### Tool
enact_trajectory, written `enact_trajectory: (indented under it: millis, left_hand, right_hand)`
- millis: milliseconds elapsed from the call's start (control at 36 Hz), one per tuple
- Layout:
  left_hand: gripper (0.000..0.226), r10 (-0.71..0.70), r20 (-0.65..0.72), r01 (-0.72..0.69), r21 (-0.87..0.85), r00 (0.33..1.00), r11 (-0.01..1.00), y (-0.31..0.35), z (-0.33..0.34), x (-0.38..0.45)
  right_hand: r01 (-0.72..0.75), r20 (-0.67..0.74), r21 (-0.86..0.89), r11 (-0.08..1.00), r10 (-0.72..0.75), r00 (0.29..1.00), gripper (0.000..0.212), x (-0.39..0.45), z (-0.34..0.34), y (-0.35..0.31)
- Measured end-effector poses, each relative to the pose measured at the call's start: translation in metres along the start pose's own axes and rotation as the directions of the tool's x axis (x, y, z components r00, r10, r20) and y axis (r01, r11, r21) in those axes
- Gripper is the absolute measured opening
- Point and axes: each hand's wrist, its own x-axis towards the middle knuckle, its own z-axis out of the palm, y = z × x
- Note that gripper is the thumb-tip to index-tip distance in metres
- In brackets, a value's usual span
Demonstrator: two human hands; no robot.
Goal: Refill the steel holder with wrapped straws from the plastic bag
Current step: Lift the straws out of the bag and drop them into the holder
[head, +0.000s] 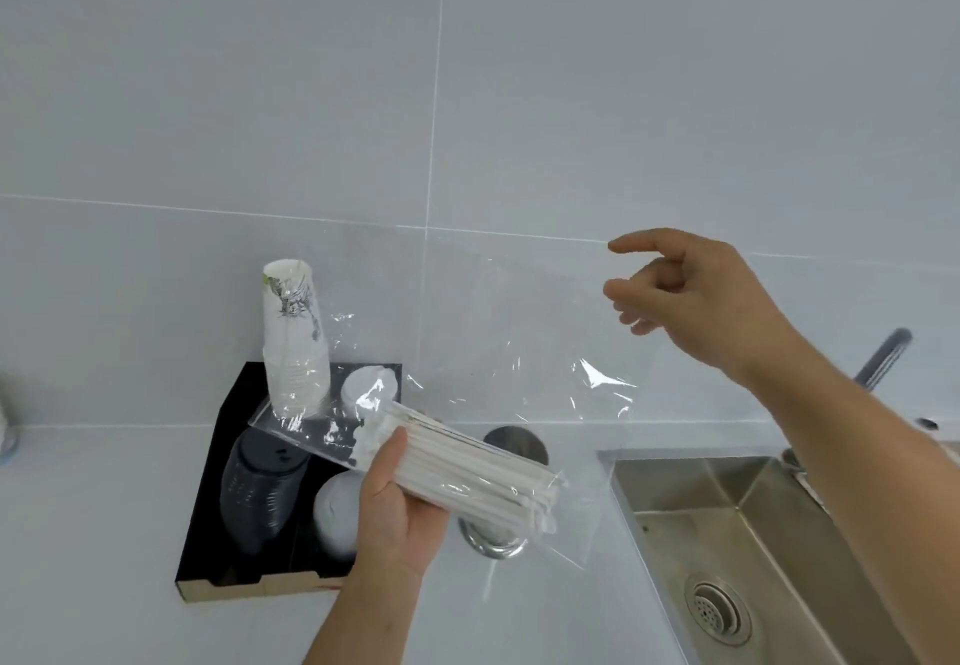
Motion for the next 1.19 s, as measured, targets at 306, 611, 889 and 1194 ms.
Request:
enact_trajectory:
  millis: [306, 611, 889, 1194]
  left_hand:
    - [0.034, -0.021, 0.046, 0.021, -0.014, 0.999, 1.000, -0.042, 0.032, 0.013]
    - [0.046, -0.201, -0.036, 0.199, -0.062, 0.979, 0.978, -0.113, 0.054, 0.003]
    - [0.064, -0.341, -0.043, 0.333, -0.130, 0.939, 0.934, -0.174, 0.052, -0.011]
    - [0.067, -0.408, -0.061, 0.389, -0.201, 0.911, 0.899, -0.205, 0.047, -0.004]
  right_hand:
    - [-0.190, -0.192, 0.195, 0.962, 0.227, 0.955, 0.018, -0.075, 0.037, 0.053]
    - [-0.166, -0.453, -0.036, 0.986, 0.132, 0.882, 0.022, -0.104, 0.004, 0.067]
    - [-0.156, -0.475, -0.126, 0.980, 0.079, 0.877, 0.023, -0.125, -0.026, 0.081]
    - [-0.152, -0.446, -0.156, 0.976, 0.068, 0.893, 0.023, -0.123, -0.032, 0.085]
